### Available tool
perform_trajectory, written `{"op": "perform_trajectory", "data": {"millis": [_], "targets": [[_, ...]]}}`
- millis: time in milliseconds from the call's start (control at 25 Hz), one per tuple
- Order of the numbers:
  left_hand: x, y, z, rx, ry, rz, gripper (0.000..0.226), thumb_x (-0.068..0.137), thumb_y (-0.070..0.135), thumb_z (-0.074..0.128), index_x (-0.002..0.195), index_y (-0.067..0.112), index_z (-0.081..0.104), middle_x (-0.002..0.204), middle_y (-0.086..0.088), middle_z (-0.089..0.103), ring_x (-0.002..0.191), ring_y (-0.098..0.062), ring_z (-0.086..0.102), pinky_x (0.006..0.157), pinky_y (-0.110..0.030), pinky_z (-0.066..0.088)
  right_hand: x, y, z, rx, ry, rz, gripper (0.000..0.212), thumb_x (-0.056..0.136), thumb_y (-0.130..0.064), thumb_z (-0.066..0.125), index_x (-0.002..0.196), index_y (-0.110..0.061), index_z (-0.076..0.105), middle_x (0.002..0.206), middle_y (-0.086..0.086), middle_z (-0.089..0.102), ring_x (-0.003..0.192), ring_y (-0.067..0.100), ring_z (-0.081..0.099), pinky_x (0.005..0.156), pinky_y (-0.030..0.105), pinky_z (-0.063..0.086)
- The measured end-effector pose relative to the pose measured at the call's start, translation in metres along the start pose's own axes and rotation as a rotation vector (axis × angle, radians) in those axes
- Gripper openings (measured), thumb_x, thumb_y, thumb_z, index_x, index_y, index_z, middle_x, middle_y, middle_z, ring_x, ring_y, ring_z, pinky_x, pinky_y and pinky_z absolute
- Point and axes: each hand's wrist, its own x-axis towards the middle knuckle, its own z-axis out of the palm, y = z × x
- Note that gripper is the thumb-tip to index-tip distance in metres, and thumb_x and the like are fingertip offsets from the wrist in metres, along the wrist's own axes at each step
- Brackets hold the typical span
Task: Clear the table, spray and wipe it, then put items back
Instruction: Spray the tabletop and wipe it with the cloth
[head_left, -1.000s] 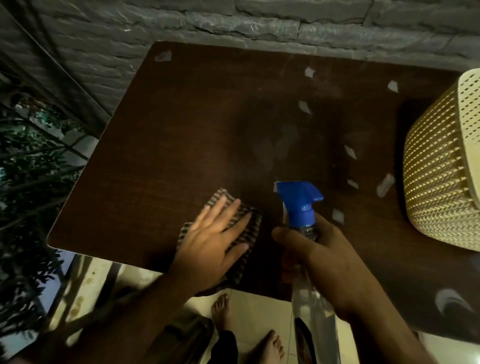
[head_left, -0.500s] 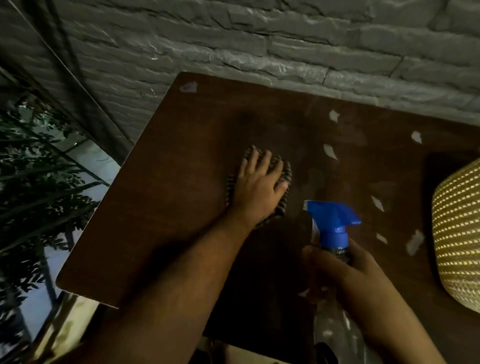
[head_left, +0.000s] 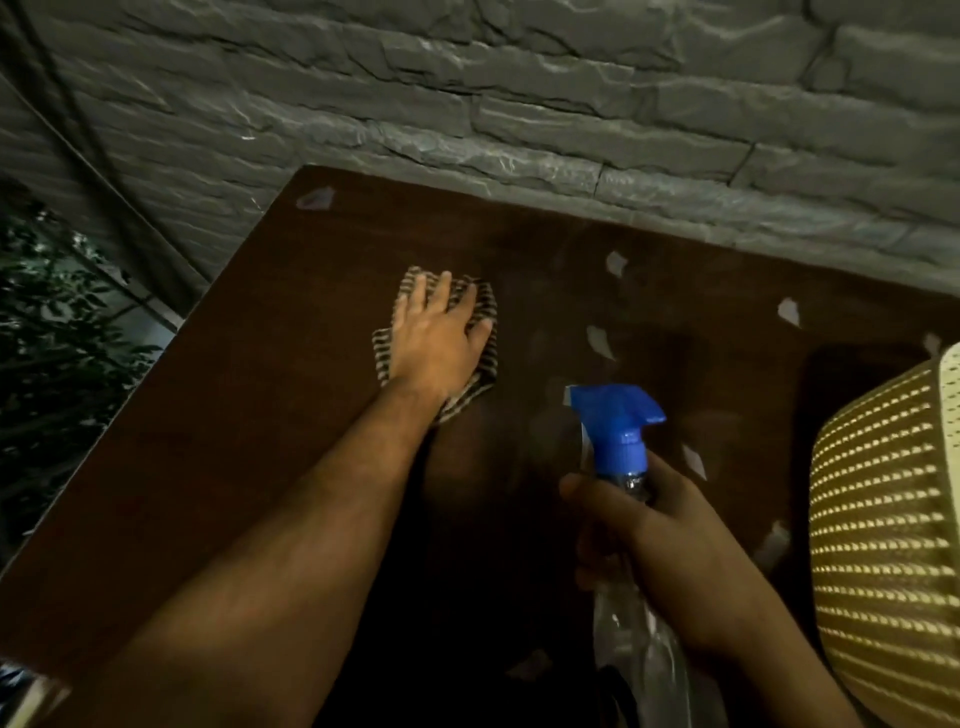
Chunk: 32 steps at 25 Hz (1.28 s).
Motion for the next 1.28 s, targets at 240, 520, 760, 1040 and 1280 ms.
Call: {"op": "perform_trajectory", "data": {"millis": [240, 520, 760, 1040, 1280], "targets": [[-0.131, -0.018, 0.007, 0.032, -0.012, 0.222, 0.062, 0.095, 0.059, 0.022, 0.146, 0.028, 0.038, 0.157, -0.002, 0.029, 0.147, -0.023, 0.018, 0.118, -0.039, 0.013, 0.015, -0.01, -0.036, 0.014, -0.001, -0.001, 0.02, 0.082, -0.017, 0.068, 0.1, -0.018, 0.06, 0.067, 0.011, 0.06, 0.056, 0.024, 0.058, 0.058, 0.036, 0.054], [-0.015, -0.063, -0.007, 0.066, 0.077, -0.059, 0.07, 0.092, 0.058, 0.015, 0.147, 0.021, 0.037, 0.157, -0.009, 0.029, 0.146, -0.031, 0.018, 0.118, -0.048, 0.018, 0.04, -0.023, -0.046, 0.042, -0.022, 0.037, 0.024, 0.082, -0.025, 0.068, 0.104, -0.022, 0.058, 0.069, 0.008, 0.062, 0.056, 0.021, 0.059, 0.057, 0.033, 0.054], [0.081, 0.005, 0.001, 0.046, 0.004, 0.076, 0.058, 0.098, 0.053, 0.026, 0.15, 0.028, 0.028, 0.16, -0.004, 0.019, 0.148, -0.027, 0.01, 0.12, -0.043, 0.009, 0.077, -0.059, -0.039, 0.029, 0.051, -0.04, 0.026, 0.083, -0.033, 0.066, 0.104, -0.019, 0.059, 0.066, 0.006, 0.061, 0.056, 0.021, 0.061, 0.061, 0.04, 0.058], [0.038, -0.072, -0.015, 0.01, -0.05, 0.244, 0.065, 0.093, 0.059, 0.023, 0.147, 0.025, 0.038, 0.157, -0.004, 0.028, 0.148, -0.023, 0.016, 0.118, -0.045, 0.018, 0.125, -0.104, -0.04, 0.049, 0.07, -0.033, 0.033, 0.085, -0.04, 0.065, 0.106, -0.017, 0.057, 0.072, 0.006, 0.063, 0.059, 0.02, 0.063, 0.063, 0.041, 0.06], [0.141, -0.012, -0.013, -0.001, 0.017, -0.182, 0.058, 0.099, 0.051, 0.023, 0.152, 0.026, 0.024, 0.161, -0.007, 0.014, 0.149, -0.029, 0.005, 0.12, -0.047, 0.008, 0.143, -0.11, -0.046, -0.007, 0.085, 0.047, 0.035, 0.084, -0.039, 0.064, 0.108, -0.016, 0.055, 0.072, 0.009, 0.062, 0.057, 0.018, 0.062, 0.056, 0.034, 0.059]]}}
